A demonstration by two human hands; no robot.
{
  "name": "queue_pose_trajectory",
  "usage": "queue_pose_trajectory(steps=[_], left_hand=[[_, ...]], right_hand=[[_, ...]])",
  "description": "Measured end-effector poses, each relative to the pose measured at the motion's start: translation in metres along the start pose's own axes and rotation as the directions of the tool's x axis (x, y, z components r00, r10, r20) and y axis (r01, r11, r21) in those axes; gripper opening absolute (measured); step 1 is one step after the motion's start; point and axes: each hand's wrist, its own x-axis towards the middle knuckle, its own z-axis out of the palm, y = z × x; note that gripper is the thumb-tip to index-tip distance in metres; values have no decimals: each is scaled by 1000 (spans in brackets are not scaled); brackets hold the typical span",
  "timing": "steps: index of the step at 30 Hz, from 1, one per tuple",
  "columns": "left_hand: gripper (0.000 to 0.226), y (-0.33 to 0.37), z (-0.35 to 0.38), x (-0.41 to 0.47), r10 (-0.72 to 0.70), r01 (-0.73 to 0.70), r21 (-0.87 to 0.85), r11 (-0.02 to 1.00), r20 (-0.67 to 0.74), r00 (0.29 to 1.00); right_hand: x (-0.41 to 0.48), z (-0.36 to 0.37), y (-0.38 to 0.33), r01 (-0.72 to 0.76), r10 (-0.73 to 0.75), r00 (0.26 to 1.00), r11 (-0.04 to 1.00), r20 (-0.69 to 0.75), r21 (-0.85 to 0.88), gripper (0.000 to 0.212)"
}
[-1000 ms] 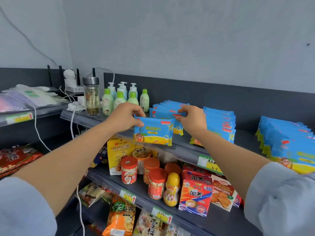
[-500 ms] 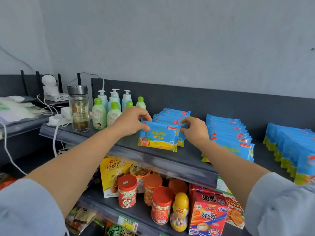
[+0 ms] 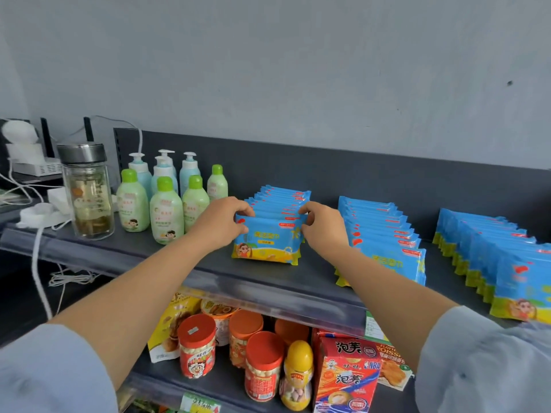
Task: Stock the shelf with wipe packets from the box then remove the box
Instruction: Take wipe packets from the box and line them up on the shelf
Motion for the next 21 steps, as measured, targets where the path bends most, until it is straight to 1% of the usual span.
queue_pose_trajectory(steps=[4,11,15,21], left_hand=[[53,-1,6,1,45,-54,123,991,82,996],[56,-2,14,3,75,-95,256,962,87,993],[62,-1,14,5,84,-111,283,953,106,991],[64,-5,12,7,99,-120,282,952,89,991]], right_hand=[[1,4,3,-2,1,1000,1000,29,30,40],[-2,8,6,13,-15,998,999,64,34,40],[1,6,7,9,-10,999,1000,44,22,40],[7,6,6,16,-16,1000,1000,-25,15,30]])
